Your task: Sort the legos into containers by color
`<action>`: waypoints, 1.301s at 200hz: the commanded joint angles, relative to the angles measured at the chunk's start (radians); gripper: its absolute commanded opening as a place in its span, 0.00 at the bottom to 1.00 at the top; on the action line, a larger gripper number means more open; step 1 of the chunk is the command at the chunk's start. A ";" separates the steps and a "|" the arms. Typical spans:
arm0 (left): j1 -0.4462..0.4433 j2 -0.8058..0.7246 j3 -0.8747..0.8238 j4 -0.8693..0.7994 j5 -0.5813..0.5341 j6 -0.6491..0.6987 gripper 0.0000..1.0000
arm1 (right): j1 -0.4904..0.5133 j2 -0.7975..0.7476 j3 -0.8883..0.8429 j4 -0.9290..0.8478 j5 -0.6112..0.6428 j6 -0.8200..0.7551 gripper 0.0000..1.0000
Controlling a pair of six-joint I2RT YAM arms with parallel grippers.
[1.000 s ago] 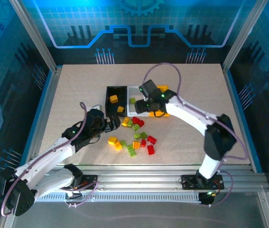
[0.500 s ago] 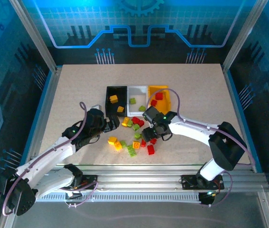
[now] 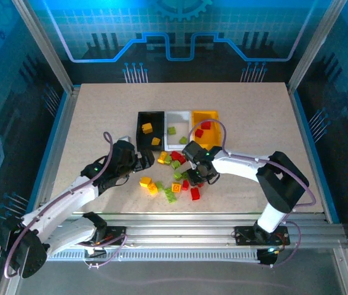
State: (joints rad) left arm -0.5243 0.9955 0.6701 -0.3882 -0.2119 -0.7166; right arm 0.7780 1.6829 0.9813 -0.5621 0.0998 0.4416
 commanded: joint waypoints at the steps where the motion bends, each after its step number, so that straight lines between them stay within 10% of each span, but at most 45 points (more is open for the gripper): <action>1: 0.009 0.003 0.002 -0.013 0.006 0.002 0.99 | -0.005 -0.012 -0.019 0.001 0.002 0.010 0.30; 83: 0.010 0.003 0.017 -0.016 0.016 -0.007 0.99 | -0.188 -0.257 0.074 -0.035 0.141 0.015 0.23; 166: 0.011 0.023 0.006 -0.031 0.049 -0.025 0.99 | -0.315 0.226 0.597 -0.069 0.280 0.030 0.27; 260: 0.015 0.067 0.006 -0.058 0.113 0.004 0.99 | -0.339 0.262 0.626 -0.041 0.207 0.034 0.65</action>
State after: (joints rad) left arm -0.5186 1.0603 0.6704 -0.4156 -0.1337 -0.7326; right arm 0.4301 2.0243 1.6291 -0.6159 0.3252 0.4706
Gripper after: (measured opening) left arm 0.989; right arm 0.622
